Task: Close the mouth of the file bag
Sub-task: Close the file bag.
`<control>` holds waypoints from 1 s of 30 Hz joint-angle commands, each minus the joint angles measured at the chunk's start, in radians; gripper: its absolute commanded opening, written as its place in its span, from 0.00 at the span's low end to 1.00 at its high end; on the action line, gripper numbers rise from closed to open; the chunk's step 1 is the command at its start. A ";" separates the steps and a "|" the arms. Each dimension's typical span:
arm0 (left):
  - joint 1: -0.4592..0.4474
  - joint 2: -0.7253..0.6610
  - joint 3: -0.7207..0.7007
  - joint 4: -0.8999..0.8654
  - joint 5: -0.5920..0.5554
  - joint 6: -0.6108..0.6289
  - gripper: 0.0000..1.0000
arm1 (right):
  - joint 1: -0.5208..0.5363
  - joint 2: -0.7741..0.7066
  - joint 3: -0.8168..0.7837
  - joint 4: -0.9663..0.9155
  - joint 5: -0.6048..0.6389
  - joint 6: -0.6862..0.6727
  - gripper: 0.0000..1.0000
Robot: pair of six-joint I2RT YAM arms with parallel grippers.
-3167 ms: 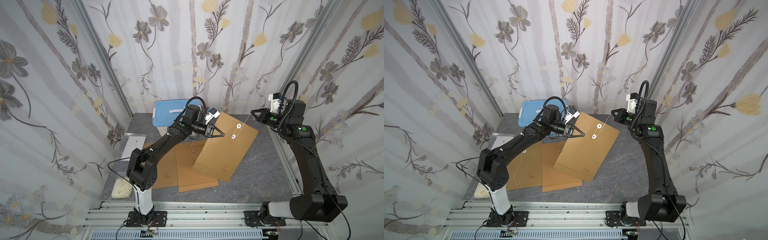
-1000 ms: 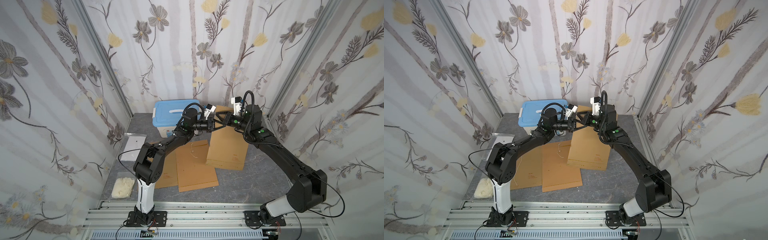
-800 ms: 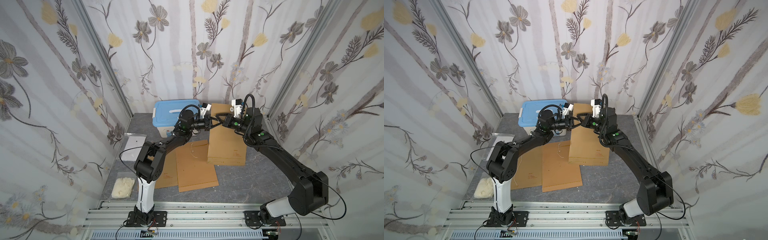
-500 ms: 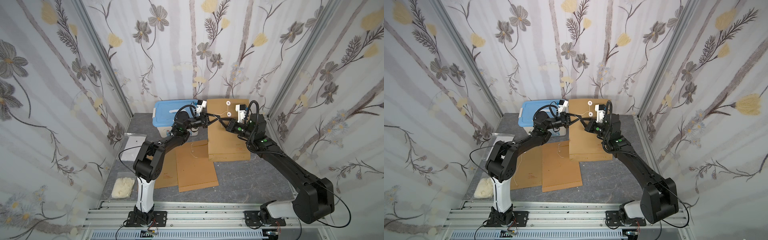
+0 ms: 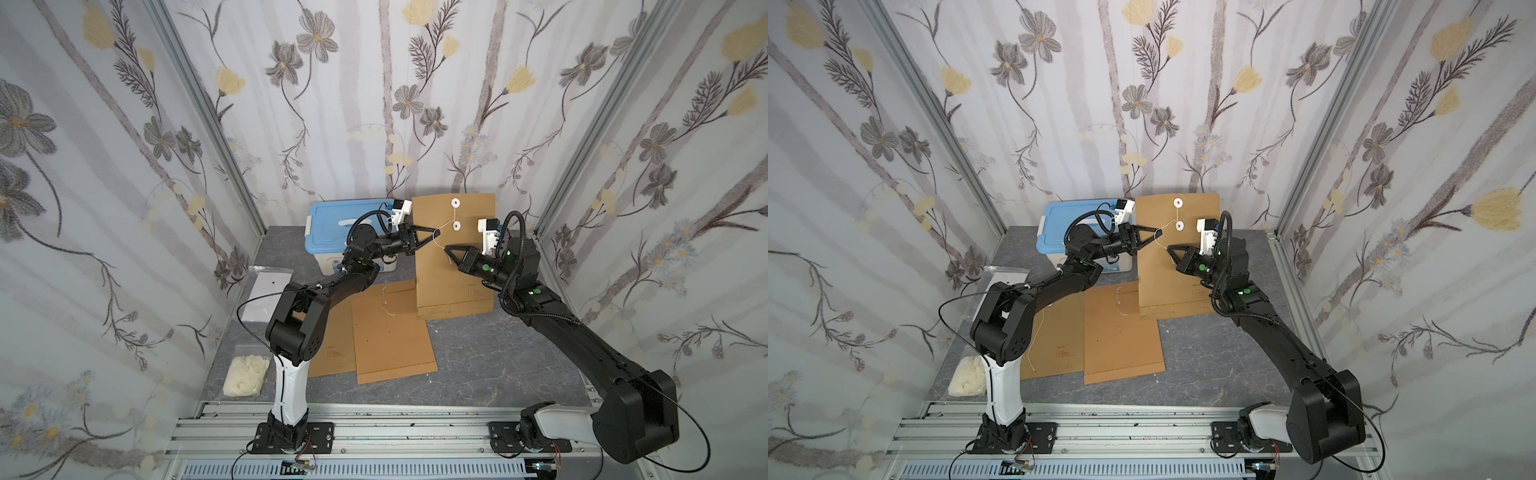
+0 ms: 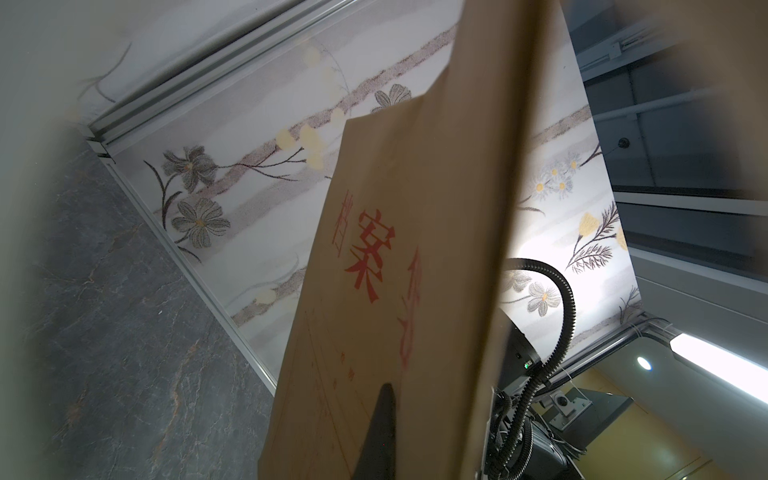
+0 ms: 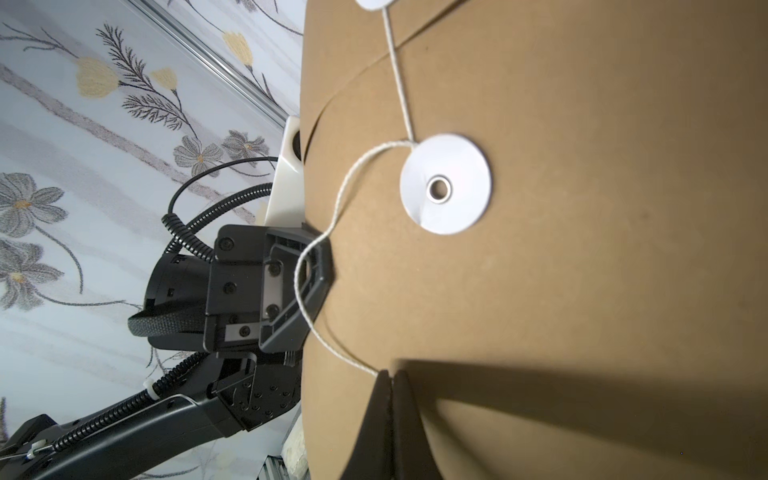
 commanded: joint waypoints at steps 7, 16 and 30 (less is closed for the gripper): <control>0.002 -0.013 0.016 0.087 -0.003 -0.062 0.00 | -0.017 -0.038 -0.058 -0.058 0.002 -0.029 0.00; 0.001 -0.009 0.014 0.101 -0.026 -0.072 0.00 | 0.000 -0.053 -0.064 -0.115 0.006 -0.040 0.00; -0.001 0.013 0.016 0.139 -0.047 -0.096 0.00 | 0.073 -0.045 -0.064 -0.125 0.013 -0.037 0.00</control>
